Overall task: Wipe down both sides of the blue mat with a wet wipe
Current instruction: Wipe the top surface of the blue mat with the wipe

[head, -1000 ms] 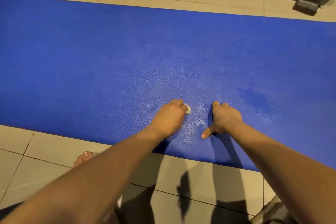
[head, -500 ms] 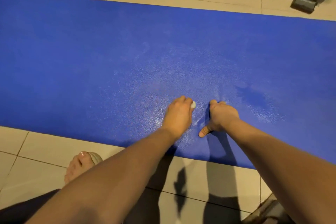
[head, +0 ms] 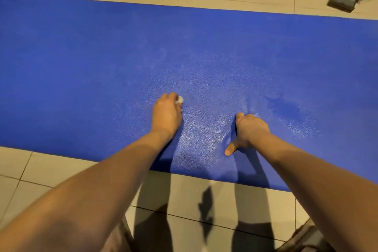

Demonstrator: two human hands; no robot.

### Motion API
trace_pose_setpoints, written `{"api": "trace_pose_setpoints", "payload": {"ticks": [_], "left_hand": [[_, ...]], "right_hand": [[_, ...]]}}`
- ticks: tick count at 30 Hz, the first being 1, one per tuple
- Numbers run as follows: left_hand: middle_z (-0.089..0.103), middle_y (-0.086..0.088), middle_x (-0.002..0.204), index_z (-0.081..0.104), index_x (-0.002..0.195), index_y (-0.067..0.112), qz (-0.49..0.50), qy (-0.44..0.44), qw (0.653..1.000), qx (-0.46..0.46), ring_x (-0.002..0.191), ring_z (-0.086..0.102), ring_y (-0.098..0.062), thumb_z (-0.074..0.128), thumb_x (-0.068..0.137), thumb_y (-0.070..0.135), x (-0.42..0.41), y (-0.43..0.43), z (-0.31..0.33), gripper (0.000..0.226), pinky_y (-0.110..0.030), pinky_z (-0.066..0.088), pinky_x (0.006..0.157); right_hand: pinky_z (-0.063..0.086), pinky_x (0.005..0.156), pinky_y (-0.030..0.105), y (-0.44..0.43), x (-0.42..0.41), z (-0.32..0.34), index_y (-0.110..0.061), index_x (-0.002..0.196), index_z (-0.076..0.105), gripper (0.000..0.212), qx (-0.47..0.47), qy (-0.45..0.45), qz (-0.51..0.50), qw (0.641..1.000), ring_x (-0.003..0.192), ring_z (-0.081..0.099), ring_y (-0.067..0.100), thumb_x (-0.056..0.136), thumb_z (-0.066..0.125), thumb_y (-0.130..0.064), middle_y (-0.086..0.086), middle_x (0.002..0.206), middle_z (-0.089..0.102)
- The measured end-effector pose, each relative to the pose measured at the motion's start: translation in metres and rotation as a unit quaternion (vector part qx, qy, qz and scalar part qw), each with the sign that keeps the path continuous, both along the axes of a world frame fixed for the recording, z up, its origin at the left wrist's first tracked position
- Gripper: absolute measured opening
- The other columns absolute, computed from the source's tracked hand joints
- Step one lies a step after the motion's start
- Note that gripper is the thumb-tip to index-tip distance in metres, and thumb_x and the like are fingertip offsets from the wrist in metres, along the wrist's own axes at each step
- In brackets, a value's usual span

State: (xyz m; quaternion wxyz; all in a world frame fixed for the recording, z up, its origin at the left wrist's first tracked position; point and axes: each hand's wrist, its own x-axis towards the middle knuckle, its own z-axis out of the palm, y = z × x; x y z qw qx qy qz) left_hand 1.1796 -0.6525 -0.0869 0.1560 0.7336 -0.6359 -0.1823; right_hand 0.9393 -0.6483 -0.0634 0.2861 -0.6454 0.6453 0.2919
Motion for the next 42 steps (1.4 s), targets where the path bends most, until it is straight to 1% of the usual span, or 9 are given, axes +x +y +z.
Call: {"api": "trace_pose_setpoints", "payload": {"ticks": [4,8,13,18,24,28,31,36,42], "left_hand": [[0.059,-0.014,0.094,0.071,0.105,0.009,-0.164,0.021,0.986,-0.007,0.086,0.057,-0.035,0.054,0.1,0.016,-0.055,0.014,0.002,0.019,-0.043,0.051,0.073],[0.052,-0.008,0.097,0.069,0.111,0.015,-0.267,-0.063,0.962,-0.003,0.09,0.055,-0.032,0.056,0.098,0.014,-0.029,0.004,0.001,0.018,-0.036,0.042,0.065],[0.053,-0.012,0.089,0.075,0.104,0.014,-0.081,-0.1,0.992,-0.014,0.082,0.056,-0.037,0.058,0.093,0.004,0.042,-0.001,-0.004,0.022,-0.036,0.043,0.066],[0.052,-0.017,0.084,0.067,0.086,0.009,0.014,-0.074,0.997,-0.013,0.076,0.055,-0.038,0.054,0.095,0.007,0.026,0.002,-0.001,0.016,-0.043,0.047,0.066],[0.056,-0.016,0.096,0.065,0.105,0.008,-0.132,-0.011,0.991,0.001,0.089,0.055,-0.035,0.054,0.096,0.008,-0.064,0.01,-0.014,0.014,-0.039,0.042,0.072],[0.056,-0.014,0.097,0.065,0.109,0.006,-0.246,-0.067,0.967,0.001,0.089,0.056,-0.034,0.056,0.097,0.013,-0.043,-0.003,-0.007,0.017,-0.042,0.046,0.069],[0.052,-0.011,0.083,0.062,0.092,0.01,-0.174,-0.118,0.977,-0.027,0.075,0.053,-0.033,0.06,0.093,0.007,0.018,-0.015,-0.002,0.004,-0.034,0.034,0.058],[0.038,-0.008,0.077,0.039,0.075,0.014,0.024,-0.116,0.993,-0.027,0.073,0.045,-0.032,0.047,0.087,-0.004,0.048,-0.031,-0.005,0.024,-0.035,0.025,0.057],[0.055,-0.017,0.097,0.059,0.1,0.005,-0.078,0.001,0.997,-0.014,0.089,0.052,-0.034,0.048,0.1,0.017,-0.083,-0.009,-0.012,0.015,-0.044,0.044,0.079]], "right_hand": [[0.051,0.086,0.045,0.004,-0.005,0.002,-0.011,0.127,0.04,0.121,-0.023,-0.01,0.009,1.0,0.115,0.058,0.036,0.035,0.091,-0.071,0.015,0.126,0.052],[0.049,0.078,0.041,0.016,-0.007,0.002,-0.013,0.129,0.041,0.112,-0.091,0.032,0.051,0.994,0.113,0.057,0.031,0.048,0.081,-0.08,0.011,0.125,0.049],[0.044,0.102,0.05,-0.008,-0.026,-0.007,-0.009,0.136,0.044,0.089,-0.307,-0.052,0.003,0.95,0.132,0.041,0.035,0.083,0.041,-0.081,0.016,0.142,0.044],[0.016,0.122,0.056,0.003,-0.033,-0.054,-0.009,0.159,0.018,0.087,-0.316,-0.045,-0.023,0.947,0.155,0.006,0.033,0.096,0.016,-0.069,0.014,0.168,0.01],[0.012,0.123,0.056,0.011,-0.029,-0.07,-0.009,0.158,0.022,0.081,-0.379,-0.037,-0.04,0.924,0.155,0.005,0.029,0.1,0.024,-0.065,0.013,0.167,0.015],[0.013,0.123,0.055,0.011,-0.029,-0.07,-0.01,0.158,0.023,0.08,-0.384,-0.029,-0.041,0.922,0.156,0.005,0.028,0.099,0.024,-0.064,0.012,0.167,0.016],[0.014,0.123,0.056,0.01,-0.028,-0.069,-0.009,0.158,0.025,0.081,-0.384,-0.026,-0.041,0.922,0.155,0.006,0.029,0.099,0.025,-0.064,0.013,0.167,0.017],[0.014,0.123,0.056,0.01,-0.028,-0.071,-0.009,0.157,0.027,0.08,-0.391,-0.017,-0.04,0.919,0.155,0.009,0.031,0.098,0.025,-0.064,0.014,0.166,0.019],[0.014,0.123,0.055,0.01,-0.026,-0.069,-0.011,0.158,0.025,0.08,-0.388,-0.005,-0.042,0.921,0.155,0.008,0.03,0.098,0.025,-0.063,0.013,0.167,0.017]]}}
